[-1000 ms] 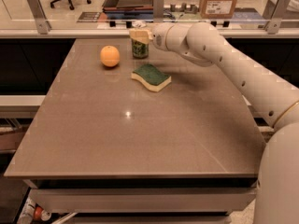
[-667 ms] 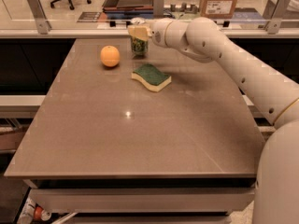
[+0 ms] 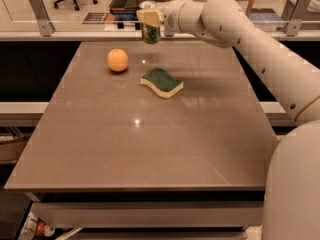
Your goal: Pick green can
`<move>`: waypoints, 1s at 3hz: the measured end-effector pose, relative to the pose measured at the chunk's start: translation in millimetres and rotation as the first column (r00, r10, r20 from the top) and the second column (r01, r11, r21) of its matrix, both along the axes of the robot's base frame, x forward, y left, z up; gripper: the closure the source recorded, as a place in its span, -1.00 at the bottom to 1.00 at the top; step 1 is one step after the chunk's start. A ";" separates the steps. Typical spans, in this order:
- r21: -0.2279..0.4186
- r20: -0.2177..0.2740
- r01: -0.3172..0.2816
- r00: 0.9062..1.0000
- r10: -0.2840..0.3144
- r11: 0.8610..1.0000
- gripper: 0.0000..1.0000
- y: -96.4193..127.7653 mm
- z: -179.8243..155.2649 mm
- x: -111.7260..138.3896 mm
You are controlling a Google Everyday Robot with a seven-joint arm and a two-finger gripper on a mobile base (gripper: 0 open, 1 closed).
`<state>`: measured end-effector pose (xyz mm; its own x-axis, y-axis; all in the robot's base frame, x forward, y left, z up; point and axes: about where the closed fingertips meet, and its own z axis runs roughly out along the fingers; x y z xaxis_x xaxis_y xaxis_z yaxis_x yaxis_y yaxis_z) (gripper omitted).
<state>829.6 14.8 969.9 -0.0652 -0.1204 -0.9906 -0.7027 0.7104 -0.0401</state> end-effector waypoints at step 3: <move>-0.064 0.058 0.019 0.998 -0.016 0.998 1.00 -19.1 65.3 2.1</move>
Offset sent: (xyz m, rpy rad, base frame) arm 0.0020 -0.0318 0.0856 -0.0790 -0.0819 -0.0359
